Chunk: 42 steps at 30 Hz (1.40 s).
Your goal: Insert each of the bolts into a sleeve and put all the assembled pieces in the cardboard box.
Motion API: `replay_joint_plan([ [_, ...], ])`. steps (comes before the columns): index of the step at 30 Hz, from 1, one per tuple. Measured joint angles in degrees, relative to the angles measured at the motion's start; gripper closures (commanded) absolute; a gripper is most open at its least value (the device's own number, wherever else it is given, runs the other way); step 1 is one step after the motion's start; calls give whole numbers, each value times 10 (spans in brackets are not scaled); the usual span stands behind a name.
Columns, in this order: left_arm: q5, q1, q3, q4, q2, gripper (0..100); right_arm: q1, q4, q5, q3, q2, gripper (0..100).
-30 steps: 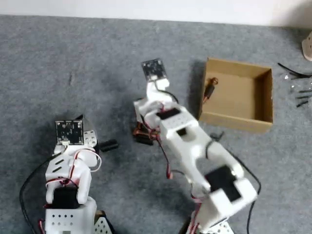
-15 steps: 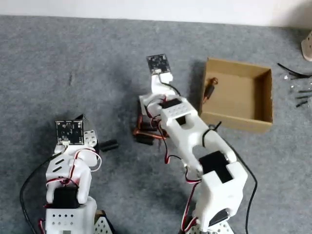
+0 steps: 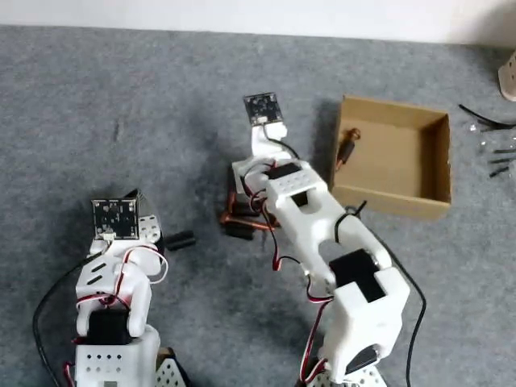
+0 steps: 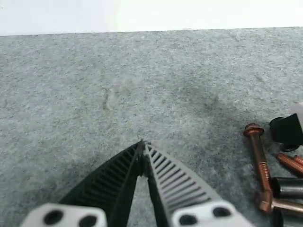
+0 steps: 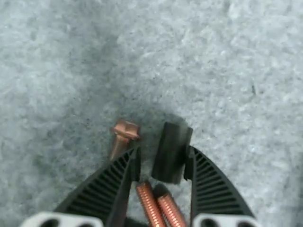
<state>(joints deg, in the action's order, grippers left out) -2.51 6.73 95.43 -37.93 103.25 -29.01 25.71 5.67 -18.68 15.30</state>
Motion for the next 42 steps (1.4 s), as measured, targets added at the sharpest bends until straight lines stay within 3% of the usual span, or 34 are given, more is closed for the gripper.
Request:
replay_joint_plan([
  [11, 0, 0, 0, 0, 0, 990, 4, 3, -1, 12, 57, 863],
  [16, 0, 0, 0, 0, 0, 990, 10, 27, -1, 27, 62, 998],
  [25, 0, 0, 0, 0, 0, 990, 24, 66, -1, 36, 54, 994],
  [31, 0, 0, 0, 0, 0, 990, 23, 81, -2, -27, -48, 994],
  [42, 0, 0, 0, 0, 0, 989, 32, -34, -74, -340, -411, 994],
])
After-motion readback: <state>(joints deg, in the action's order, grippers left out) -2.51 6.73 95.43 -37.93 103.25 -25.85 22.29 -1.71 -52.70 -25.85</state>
